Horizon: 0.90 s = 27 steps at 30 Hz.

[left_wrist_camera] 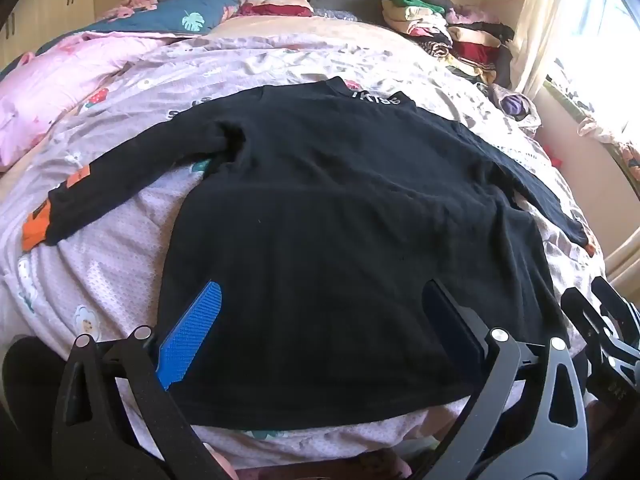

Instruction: Fold small clothes

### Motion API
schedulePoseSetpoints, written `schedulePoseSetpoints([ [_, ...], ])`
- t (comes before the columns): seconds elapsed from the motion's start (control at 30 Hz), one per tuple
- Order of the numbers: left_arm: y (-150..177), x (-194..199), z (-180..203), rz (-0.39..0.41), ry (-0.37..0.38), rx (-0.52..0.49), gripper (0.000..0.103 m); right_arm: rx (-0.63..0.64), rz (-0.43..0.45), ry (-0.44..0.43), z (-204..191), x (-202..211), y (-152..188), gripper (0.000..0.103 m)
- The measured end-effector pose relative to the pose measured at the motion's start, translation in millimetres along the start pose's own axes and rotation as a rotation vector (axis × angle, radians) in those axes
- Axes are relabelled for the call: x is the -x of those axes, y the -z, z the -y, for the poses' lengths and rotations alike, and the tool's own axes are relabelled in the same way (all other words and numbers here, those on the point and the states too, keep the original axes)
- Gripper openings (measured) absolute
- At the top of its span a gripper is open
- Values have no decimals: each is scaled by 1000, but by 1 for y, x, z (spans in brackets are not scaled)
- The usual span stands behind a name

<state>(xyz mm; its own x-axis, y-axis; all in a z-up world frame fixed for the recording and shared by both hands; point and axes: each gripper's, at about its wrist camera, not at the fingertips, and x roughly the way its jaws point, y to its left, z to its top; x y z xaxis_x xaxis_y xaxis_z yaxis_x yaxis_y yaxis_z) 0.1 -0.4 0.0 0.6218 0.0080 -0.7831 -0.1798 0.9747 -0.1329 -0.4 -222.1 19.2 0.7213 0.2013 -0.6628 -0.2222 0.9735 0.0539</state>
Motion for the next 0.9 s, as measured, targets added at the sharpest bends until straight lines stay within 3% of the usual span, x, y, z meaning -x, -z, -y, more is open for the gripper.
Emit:
schedulePoseSetpoints([
  [0.9,-1,6,1,17,13,-4,94,10,19,-11,-12,10,-2,99],
])
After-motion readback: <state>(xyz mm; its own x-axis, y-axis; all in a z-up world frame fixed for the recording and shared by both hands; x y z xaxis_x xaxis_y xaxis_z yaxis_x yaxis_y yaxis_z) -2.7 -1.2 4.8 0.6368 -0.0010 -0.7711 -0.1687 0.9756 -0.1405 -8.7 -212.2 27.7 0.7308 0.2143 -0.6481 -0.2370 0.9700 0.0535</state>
